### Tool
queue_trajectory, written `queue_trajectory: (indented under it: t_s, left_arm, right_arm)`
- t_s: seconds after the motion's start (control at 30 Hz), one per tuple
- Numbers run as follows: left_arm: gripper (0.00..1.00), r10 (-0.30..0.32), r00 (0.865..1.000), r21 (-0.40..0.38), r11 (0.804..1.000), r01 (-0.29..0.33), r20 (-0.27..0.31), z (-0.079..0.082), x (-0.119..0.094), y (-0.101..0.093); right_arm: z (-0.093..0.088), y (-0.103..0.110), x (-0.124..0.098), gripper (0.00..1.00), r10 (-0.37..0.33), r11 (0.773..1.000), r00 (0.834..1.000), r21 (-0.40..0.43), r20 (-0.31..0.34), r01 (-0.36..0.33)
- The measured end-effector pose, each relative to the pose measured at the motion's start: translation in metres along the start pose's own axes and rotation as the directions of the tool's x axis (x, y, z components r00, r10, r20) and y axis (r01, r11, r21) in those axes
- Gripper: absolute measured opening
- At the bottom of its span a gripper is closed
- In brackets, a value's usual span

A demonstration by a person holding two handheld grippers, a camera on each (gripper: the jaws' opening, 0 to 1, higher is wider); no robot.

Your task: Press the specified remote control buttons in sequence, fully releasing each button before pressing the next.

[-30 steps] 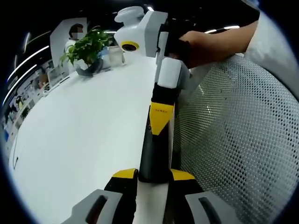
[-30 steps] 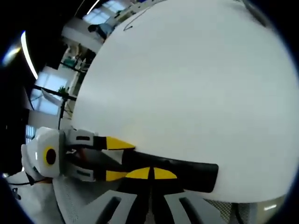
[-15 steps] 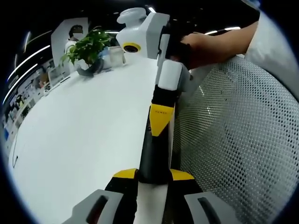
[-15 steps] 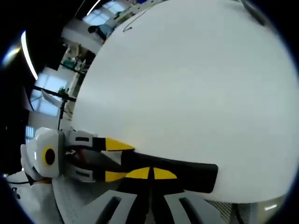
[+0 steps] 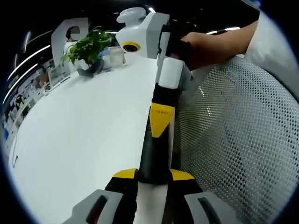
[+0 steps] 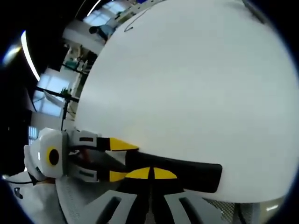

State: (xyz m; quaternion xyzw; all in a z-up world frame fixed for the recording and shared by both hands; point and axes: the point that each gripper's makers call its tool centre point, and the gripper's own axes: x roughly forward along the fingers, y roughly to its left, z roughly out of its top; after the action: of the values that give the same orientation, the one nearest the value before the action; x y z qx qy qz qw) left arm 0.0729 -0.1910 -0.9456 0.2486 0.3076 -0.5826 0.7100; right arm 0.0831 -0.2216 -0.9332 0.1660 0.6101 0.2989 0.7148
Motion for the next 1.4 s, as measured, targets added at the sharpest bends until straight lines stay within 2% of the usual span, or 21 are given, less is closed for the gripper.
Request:
queue_trajectory:
  t_s: [0.23,0.57,1.03,1.4]
  left_arm:
    - [0.26,0.003,1.0,0.001,1.0,-0.003,-0.003,0.0008,0.0014,0.0008]
    - [0.26,0.006,1.0,-0.003,1.0,-0.006,-0.001,0.0018,0.0026,0.0004]
    - [0.25,0.012,1.0,-0.012,1.0,-0.012,0.01,0.003,0.0038,0.0002]
    - [0.24,0.017,1.0,-0.021,1.0,-0.016,0.008,0.003,0.003,0.0001]
  right_arm:
    - [-0.0006,0.001,0.0029,0.0,0.006,1.0,1.0,-0.012,-0.012,-0.006]
    - [-0.0006,0.003,0.0065,0.0,0.002,0.998,1.0,-0.07,-0.016,-0.003]
    - [-0.0002,0.0014,0.0066,0.0,-0.01,0.997,1.0,-0.076,0.005,0.01]
    - [0.0009,0.0016,0.0073,0.0,-0.033,0.993,0.999,-0.114,0.02,0.035]
